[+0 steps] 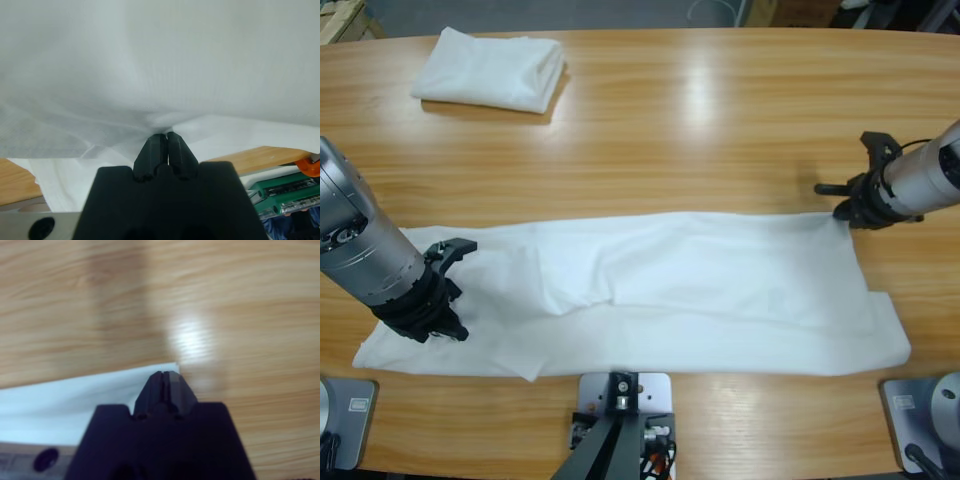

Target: Fold clothes

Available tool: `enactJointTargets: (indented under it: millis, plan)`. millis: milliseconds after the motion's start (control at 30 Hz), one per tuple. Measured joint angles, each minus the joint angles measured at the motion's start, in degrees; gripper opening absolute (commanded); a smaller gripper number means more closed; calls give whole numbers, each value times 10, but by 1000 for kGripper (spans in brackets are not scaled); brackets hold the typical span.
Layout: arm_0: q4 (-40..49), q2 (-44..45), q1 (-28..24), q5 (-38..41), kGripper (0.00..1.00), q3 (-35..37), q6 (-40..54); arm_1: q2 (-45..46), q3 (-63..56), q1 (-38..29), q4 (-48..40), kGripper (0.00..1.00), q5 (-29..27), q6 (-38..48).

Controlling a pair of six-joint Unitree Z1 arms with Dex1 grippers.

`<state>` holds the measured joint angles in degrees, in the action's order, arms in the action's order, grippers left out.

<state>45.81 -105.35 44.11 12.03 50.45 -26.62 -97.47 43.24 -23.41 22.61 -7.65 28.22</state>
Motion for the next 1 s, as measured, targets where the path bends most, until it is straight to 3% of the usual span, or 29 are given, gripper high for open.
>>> enactJointTargets:
  millis: [100,133,167,233,267,300,333,567,767,1000]
  plan:
    - [0,3,0,0,0,0,0,28,17,4,26,0,-9,-4]
    - [-1,8,0,-2,0,0,0,52,22,0,37,101,-9,-4]
    - [-4,17,0,-8,0,0,0,81,26,-9,51,360,-9,-4]
    - [-4,48,-2,-7,0,9,0,131,37,-33,79,584,-3,2]
    - [-5,69,-4,0,61,22,6,152,42,-45,90,705,4,7]
    - [-6,88,-5,9,394,41,26,169,45,-56,100,788,13,15]
    - [-7,104,-6,22,534,64,60,184,45,-67,105,803,23,23]
    - [-3,107,-61,114,523,194,277,224,45,-101,108,835,49,48]
    - [7,12,-95,144,513,213,312,235,43,-103,108,835,52,50]
    - [78,-56,-121,150,485,254,337,235,23,-103,104,835,54,57]
